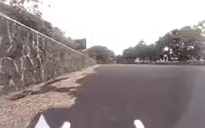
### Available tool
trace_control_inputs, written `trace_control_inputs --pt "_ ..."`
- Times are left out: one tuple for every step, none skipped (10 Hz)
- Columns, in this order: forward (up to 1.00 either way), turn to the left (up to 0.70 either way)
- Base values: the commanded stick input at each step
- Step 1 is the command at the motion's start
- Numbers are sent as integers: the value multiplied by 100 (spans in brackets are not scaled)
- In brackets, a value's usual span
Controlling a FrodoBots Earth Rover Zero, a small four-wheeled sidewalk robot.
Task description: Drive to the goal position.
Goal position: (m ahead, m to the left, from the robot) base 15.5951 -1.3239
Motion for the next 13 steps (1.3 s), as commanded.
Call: trace_control_inputs --pt "70 0" --pt "70 0" --pt "70 -18" --pt "70 -35" --pt "70 -35" --pt "70 -35" --pt "70 -35" --pt "70 -10" --pt "70 0" --pt "70 0" --pt "70 0" --pt "70 0" --pt "70 0"
